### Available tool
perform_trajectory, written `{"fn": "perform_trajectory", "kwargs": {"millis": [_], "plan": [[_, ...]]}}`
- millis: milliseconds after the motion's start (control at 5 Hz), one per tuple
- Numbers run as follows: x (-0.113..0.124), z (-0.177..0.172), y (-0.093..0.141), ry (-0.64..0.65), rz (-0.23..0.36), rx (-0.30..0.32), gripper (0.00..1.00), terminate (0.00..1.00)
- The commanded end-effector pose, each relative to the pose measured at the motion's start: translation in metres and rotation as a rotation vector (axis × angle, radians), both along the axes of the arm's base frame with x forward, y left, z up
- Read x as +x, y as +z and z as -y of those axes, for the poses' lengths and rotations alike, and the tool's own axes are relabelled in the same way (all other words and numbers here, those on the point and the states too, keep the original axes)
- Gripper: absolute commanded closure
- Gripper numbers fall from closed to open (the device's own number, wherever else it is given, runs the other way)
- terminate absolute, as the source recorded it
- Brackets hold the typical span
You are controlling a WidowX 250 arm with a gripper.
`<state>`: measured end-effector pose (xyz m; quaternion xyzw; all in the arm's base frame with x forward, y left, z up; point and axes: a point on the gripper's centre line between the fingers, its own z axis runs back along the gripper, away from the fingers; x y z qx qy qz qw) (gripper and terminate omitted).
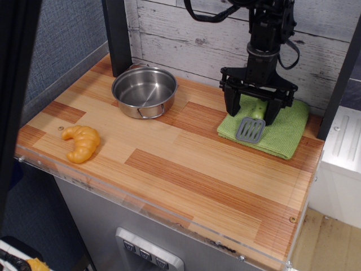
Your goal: Place the spatula on top of the cloth
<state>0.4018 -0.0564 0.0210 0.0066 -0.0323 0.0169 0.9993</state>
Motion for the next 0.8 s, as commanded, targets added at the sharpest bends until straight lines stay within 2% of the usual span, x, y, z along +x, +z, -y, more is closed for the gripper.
{"fn": "perform_trajectory", "kwargs": {"millis": [0, 200, 400, 600], "plan": [[0.004, 0.007, 0.066, -0.016, 0.151, -0.035, 0.0, 0.0], [-0.001, 0.007, 0.087, -0.009, 0.167, -0.048, 0.0, 0.0], [-0.014, 0.007, 0.111, -0.01, 0.21, -0.058, 0.0, 0.0], [-0.014, 0.007, 0.111, -0.01, 0.21, -0.058, 0.0, 0.0]]}}
